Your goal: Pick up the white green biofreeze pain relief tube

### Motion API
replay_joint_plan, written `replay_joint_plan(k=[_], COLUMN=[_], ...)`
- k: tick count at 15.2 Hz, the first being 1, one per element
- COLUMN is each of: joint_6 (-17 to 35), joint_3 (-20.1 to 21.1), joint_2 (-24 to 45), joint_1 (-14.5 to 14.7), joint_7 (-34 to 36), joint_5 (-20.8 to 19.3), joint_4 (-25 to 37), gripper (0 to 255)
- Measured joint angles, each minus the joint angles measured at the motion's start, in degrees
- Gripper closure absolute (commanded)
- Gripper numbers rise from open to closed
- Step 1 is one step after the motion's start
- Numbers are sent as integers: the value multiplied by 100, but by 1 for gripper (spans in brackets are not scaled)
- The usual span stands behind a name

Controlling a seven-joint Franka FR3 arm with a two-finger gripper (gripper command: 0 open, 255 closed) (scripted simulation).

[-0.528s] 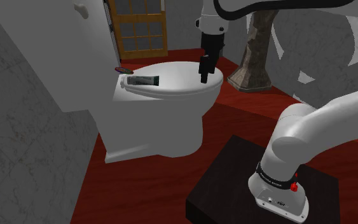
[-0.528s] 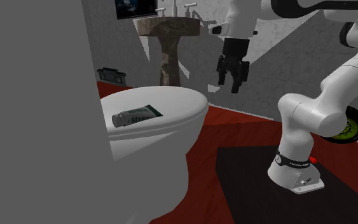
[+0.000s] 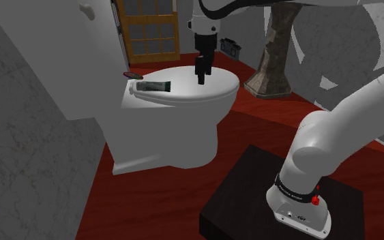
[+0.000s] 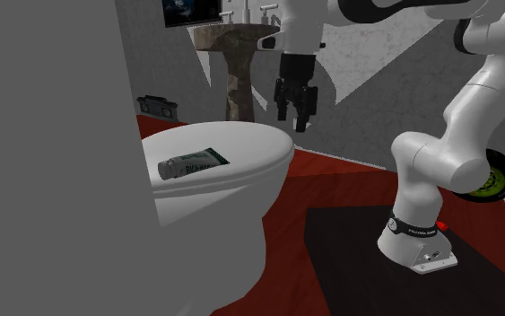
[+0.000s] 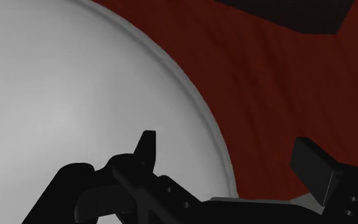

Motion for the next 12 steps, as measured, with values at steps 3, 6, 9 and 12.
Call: replay_joint_plan(k=[3, 6, 9, 12], joint_6=[33, 46, -37, -266], joint_3=[18, 42, 92, 136], joint_2=[729, 1541, 2250, 3025], joint_1=[77, 143, 210, 260], joint_7=[-219, -444, -643, -875], joint_5=[-11, -25, -47, -82], joint_4=[616, 1331, 2040, 2963], gripper=[0, 0, 0, 0])
